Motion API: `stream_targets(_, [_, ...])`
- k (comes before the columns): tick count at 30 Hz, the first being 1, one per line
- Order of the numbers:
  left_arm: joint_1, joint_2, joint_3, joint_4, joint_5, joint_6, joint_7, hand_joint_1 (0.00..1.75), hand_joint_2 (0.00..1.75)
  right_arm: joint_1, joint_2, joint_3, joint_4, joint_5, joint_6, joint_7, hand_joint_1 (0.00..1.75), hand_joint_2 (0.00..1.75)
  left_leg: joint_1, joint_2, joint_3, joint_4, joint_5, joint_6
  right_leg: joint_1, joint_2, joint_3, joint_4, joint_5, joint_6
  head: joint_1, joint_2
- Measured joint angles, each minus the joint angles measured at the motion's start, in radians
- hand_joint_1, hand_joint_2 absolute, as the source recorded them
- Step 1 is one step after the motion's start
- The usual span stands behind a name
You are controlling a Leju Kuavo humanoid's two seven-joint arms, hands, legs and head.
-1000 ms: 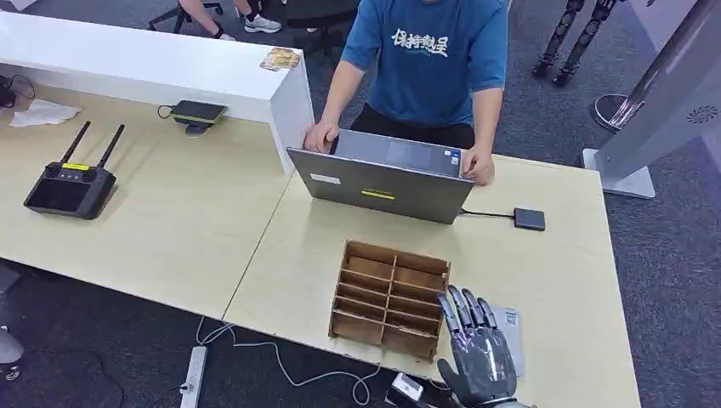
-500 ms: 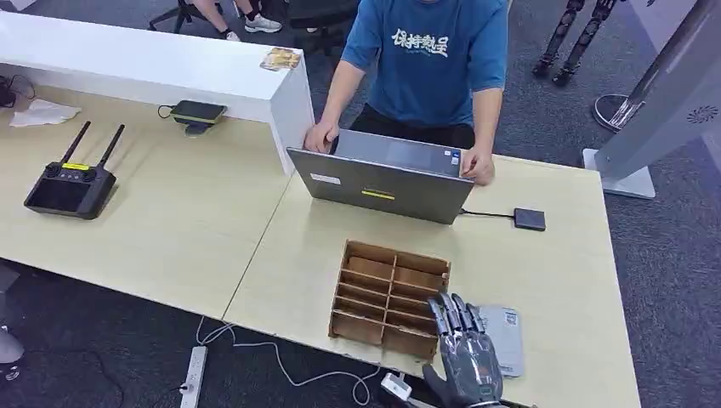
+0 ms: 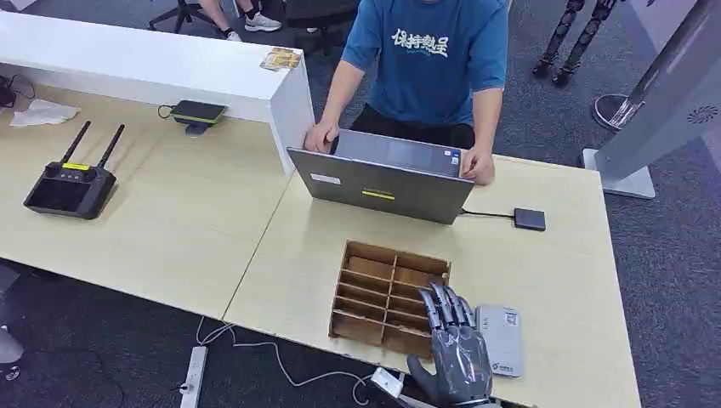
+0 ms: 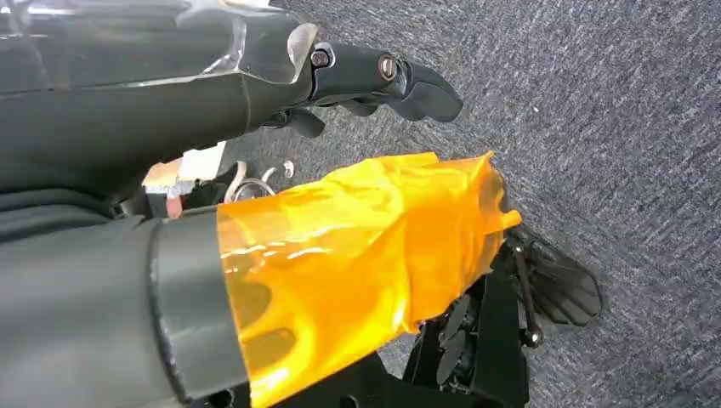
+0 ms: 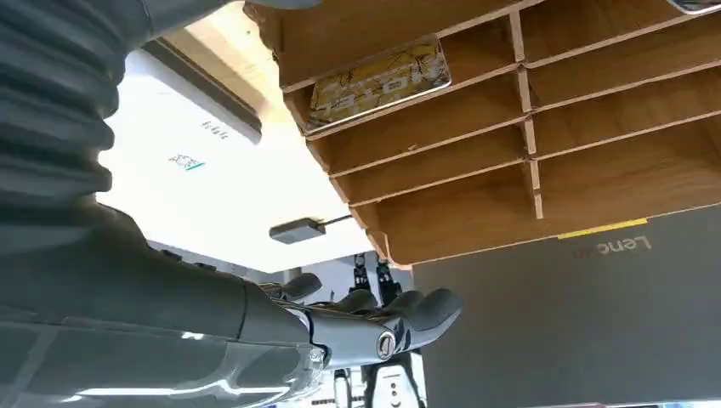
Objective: Pass the card to the sensor for recognition and then transmit it.
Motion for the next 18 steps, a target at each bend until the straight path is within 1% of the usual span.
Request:
stream_targets(8, [0.0,0.0,0.0,0.0,-0.002,-0.001,0.0,0.0,0.0,-0.006,0.014,0.0,0.006,-0.021,0.001,-0.026,0.0,1.75,0.0,0.0,0.0,0.0,0.0,0.0,0.0,0.0,0.0,0.0,0.0,0.0,0.0,0.0])
stream_targets(11, [0.0,0.0,0.0,0.0,-0.004,-0.002,0.0,0.0,0.0,-0.011,0.016,0.0,0.016,-0.023,0.005,-0.026,0.0,1.75,0.0,0.0,0.0,0.0,0.0,0.0,0.0,0.0,0.0,0.0,0.0,0.0,0.0,0.0])
stream_targets(18, [0.0,0.0,0.0,0.0,-0.015,-0.01,0.006,0.0,0.0,-0.03,0.019,0.001,0.058,-0.016,0.045,0.005,0.0,1.75,0.0,0.0,0.0,0.0,0.0,0.0,0.0,0.0,0.0,0.0,0.0,0.0,0.0,0.0])
